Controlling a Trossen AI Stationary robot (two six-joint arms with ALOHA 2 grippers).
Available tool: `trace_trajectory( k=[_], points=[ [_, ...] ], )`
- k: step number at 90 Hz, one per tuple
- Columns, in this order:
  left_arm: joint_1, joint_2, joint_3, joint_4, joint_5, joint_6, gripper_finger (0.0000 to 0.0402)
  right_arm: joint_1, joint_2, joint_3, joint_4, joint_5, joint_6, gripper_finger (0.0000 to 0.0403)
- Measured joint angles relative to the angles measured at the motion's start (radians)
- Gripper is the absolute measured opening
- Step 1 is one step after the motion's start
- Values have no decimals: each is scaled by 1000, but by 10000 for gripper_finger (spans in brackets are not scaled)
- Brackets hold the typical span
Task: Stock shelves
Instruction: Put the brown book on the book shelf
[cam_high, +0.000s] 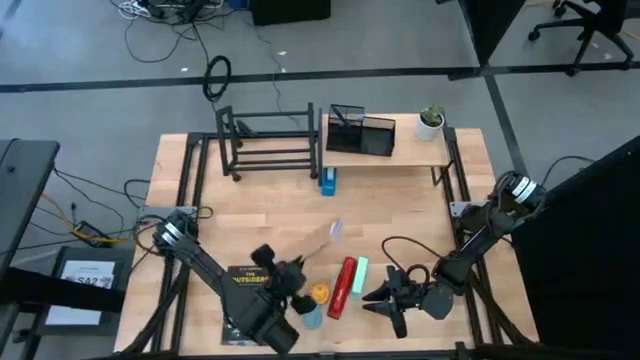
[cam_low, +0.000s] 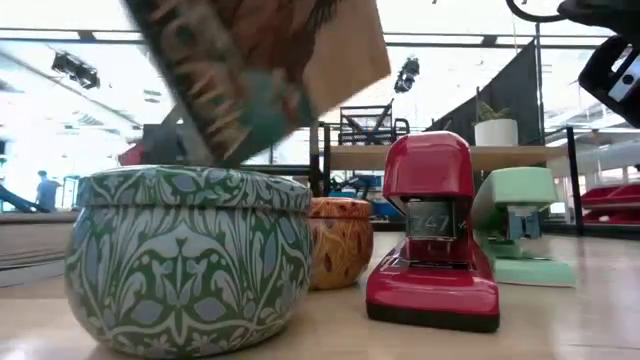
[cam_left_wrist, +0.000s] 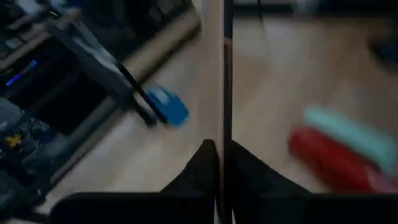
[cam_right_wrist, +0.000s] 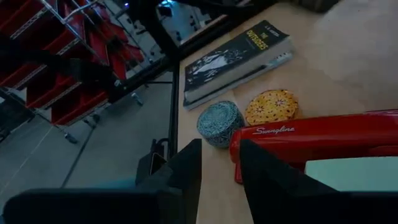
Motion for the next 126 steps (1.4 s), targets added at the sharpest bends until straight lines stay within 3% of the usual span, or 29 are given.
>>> trace_trajectory(
  k=[9,33,47,59,71,91,126],
  points=[
    [36,-75,-41,-2,-100,-3,0,1,0,0,0,-2,0,80],
    [212,-207,-167,-3,-238,-36,0,6,0,0,-1,-4,-3,80],
    [346,-230,-241,-1,-269,-116,0,12,0,0,-2,-4,-1,80],
    [462,-234,-281,-4,-274,-276,0,13,0,0,-3,-4,0,80],
    [567,-234,-298,21,-212,-380,0,13,0,0,-5,-4,1,80],
    [677,-234,-336,177,-147,-350,0,11,0,0,-4,-3,1,80],
    [815,-234,-469,660,-133,-27,0,11,0,0,-2,-2,4,80]
  ],
)
